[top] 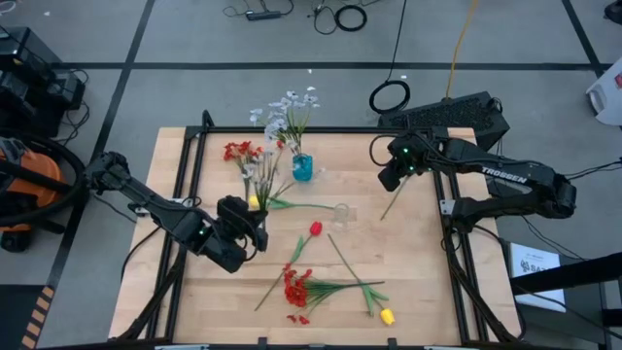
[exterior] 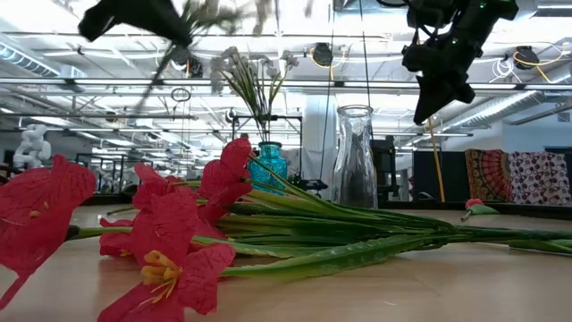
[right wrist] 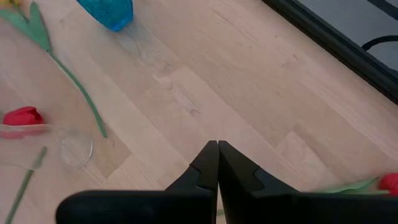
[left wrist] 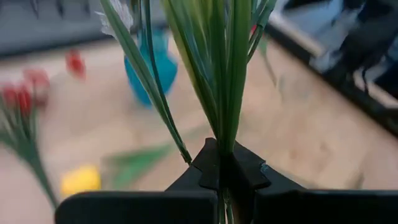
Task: Sort flowers into vase by color
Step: Put the white flowers into the blue vase
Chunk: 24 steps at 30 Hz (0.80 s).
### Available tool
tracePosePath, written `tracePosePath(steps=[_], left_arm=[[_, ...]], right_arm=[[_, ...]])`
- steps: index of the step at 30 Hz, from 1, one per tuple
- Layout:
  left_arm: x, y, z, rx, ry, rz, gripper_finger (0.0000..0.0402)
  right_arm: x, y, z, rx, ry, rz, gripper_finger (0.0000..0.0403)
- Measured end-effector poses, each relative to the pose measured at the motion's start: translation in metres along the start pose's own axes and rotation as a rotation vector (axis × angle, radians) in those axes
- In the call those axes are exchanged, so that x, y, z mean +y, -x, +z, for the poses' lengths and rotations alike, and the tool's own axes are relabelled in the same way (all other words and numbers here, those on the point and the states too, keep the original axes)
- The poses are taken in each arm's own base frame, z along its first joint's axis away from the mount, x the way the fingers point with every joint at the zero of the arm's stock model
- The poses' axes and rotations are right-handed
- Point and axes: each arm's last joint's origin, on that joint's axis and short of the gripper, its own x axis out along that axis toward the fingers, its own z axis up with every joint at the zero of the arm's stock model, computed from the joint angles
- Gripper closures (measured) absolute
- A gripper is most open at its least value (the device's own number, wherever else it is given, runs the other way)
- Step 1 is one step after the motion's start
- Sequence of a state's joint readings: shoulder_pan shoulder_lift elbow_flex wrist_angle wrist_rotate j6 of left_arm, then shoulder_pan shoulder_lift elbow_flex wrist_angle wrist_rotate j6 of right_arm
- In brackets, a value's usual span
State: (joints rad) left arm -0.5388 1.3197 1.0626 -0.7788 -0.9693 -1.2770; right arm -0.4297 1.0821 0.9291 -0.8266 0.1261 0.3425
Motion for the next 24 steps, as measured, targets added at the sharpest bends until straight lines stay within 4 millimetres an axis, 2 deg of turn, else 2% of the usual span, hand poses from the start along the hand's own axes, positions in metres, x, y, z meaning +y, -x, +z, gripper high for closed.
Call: tracePosePath(steps=[4, 8, 14, 19, 24], left_arm=[[-0.005, -0.002, 0.008, -0.161, -0.079, 0.024, 0.0390], [-0.008, -0.012, 0.020, -0.208, -0.171, 0.053, 0.0390], [-0.015, -0.033, 0.050, -0.284, -0.227, 0.053, 0.0390], [-0.018, -0.054, 0.082, -0.294, -0.361, -0.125, 0.0391], [-0.007, -0.074, 0.109, -0.367, -0.407, -0.242, 0.0391]], right_arm=[[-0.001, 0.004, -0.001, -0.005, 0.014, 0.007, 0.0403], [-0.002, 0.009, -0.004, 0.003, 0.014, 0.024, 0.0403], [-0.004, 0.013, -0.008, 0.016, 0.015, 0.024, 0.0403], [-0.003, 0.013, -0.009, 0.036, 0.009, 0.044, 0.0403], [-0.002, 0.015, -0.012, 0.048, -0.011, 0.048, 0.0403]])
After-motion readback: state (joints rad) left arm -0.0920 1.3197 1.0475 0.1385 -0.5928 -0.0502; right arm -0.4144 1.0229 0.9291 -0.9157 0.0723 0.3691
